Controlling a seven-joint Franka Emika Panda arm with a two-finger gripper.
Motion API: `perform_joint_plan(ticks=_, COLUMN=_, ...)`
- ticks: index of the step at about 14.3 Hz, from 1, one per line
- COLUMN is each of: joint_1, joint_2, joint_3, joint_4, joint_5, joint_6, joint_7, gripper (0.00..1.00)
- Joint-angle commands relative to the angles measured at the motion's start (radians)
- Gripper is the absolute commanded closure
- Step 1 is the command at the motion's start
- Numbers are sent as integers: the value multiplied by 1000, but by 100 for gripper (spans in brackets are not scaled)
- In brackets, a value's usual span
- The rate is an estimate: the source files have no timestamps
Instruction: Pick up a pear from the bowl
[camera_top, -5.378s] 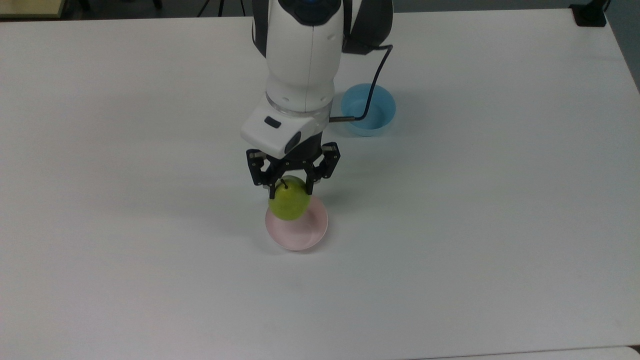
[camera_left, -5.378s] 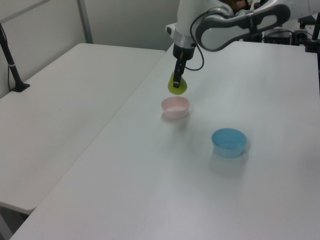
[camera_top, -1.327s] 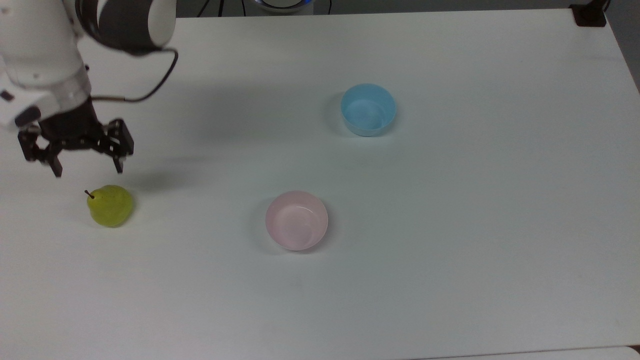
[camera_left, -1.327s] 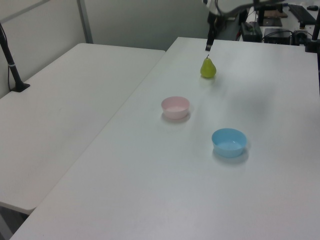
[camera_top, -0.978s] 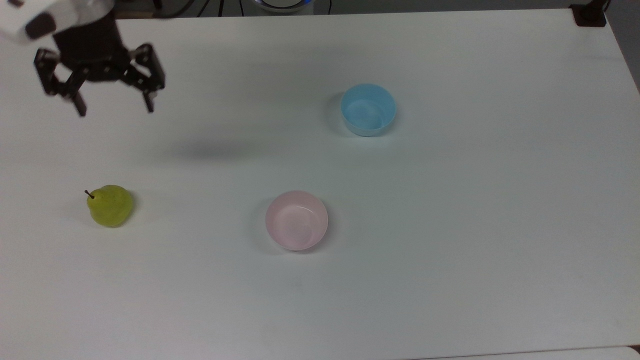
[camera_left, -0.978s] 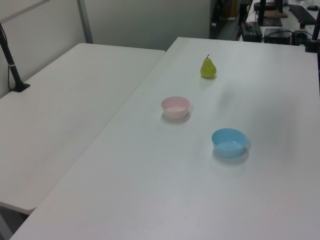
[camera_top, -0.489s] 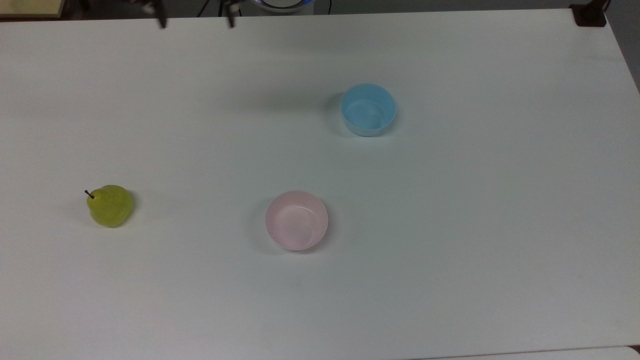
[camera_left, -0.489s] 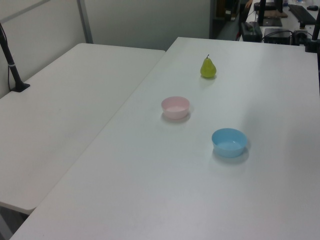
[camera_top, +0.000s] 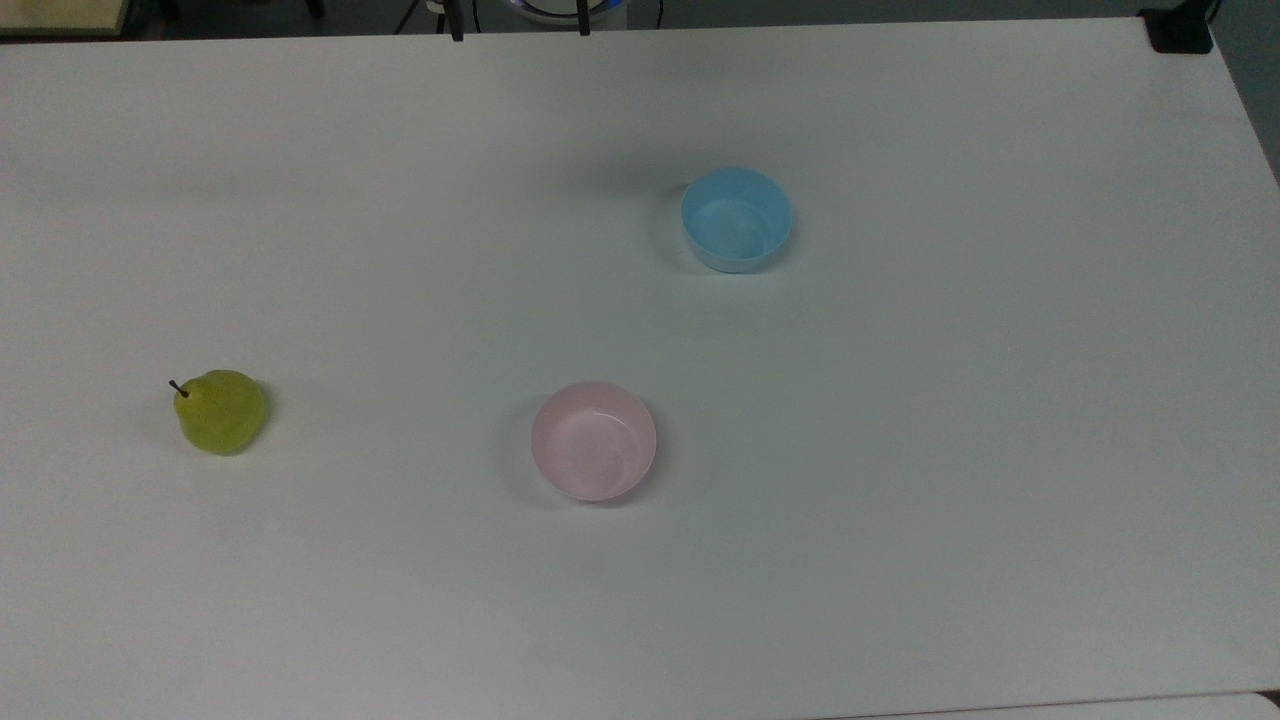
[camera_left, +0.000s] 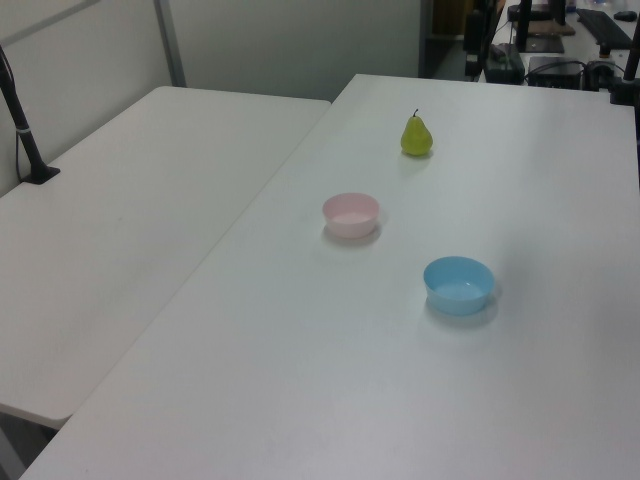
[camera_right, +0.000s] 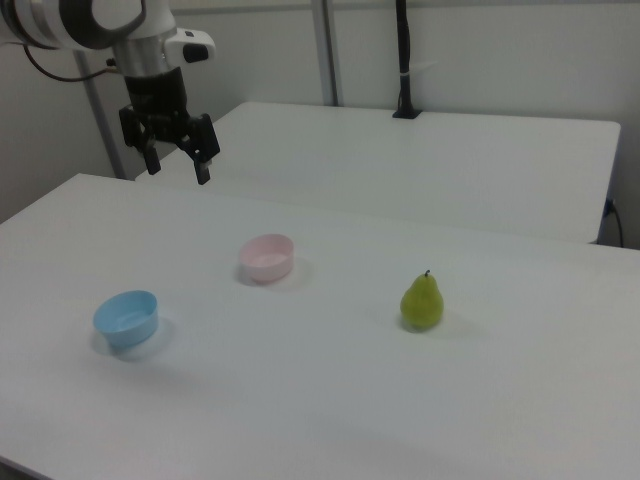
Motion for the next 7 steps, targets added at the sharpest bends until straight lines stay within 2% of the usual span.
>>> perform_joint_plan(ticks=1, joint_1=-26, joint_2=-11, joint_3=14, joint_4=-33, joint_5=20, joint_6=61, joint_7=-66, gripper=0)
perform_joint_plan(ticks=7, joint_1=-30, joint_2=8, joint_3=19, joint_4=-24, joint_5=20, joint_6=94, joint_7=-52, gripper=0)
